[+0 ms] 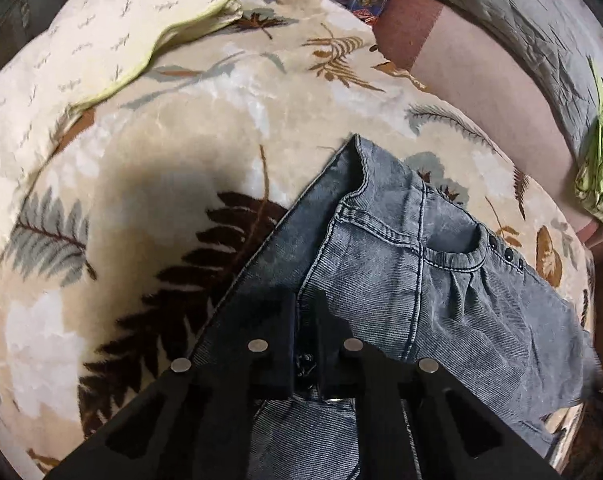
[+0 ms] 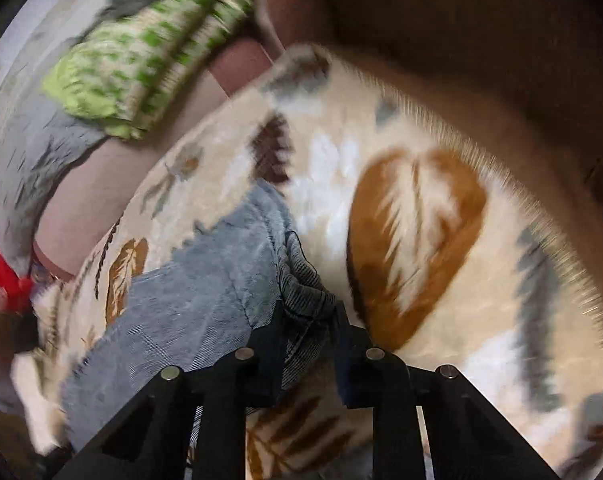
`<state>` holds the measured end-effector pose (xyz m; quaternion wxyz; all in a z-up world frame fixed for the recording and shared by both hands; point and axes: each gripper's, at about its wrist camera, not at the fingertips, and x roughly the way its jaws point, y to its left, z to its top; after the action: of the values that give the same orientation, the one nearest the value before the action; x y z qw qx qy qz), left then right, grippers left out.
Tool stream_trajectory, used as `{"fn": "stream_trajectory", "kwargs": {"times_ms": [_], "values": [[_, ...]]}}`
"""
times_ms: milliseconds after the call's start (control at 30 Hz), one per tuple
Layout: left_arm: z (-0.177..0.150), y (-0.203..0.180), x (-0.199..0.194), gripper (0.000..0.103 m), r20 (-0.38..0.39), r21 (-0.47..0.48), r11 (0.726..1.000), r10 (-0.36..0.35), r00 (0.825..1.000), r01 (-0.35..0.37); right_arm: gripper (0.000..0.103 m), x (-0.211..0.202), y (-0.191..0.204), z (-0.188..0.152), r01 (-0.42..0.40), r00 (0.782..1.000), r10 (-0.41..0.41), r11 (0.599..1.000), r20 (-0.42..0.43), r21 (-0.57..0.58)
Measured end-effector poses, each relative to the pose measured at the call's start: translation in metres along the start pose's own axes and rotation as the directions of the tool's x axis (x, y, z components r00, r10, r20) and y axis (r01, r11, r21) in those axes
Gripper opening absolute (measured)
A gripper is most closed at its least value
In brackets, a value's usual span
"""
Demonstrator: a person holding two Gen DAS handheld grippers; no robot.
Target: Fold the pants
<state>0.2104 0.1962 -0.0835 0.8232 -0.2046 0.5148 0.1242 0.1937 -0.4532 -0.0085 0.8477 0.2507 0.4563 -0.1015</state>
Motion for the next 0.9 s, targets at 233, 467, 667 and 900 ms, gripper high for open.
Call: {"fn": "stream_trajectory", "kwargs": {"times_ms": [233, 467, 667, 900], "values": [[0.0, 0.001, -0.01, 0.019, 0.01, 0.006, 0.999, -0.033, 0.999, 0.033, 0.066, 0.04, -0.016, -0.034, 0.135, 0.983, -0.15, 0.982, -0.11, -0.134], [0.009, 0.005, -0.053, 0.06, 0.143, 0.047, 0.995, -0.09, 0.986, 0.084, 0.07, -0.018, 0.001, -0.019, -0.009, 0.999, 0.013, 0.996, 0.044, -0.09], [-0.021, -0.026, 0.005, 0.059, -0.034, 0.248, 0.967, 0.075, 0.997, -0.064, 0.075, 0.063, 0.013, -0.044, -0.059, 0.975, 0.024, 0.986, -0.222, -0.154], [0.036, -0.017, -0.019, 0.059, 0.059, 0.141, 0.988, -0.08, 0.995, 0.071, 0.075, 0.027, 0.04, -0.003, -0.083, 0.992, 0.06, 0.971, -0.11, -0.223]]}}
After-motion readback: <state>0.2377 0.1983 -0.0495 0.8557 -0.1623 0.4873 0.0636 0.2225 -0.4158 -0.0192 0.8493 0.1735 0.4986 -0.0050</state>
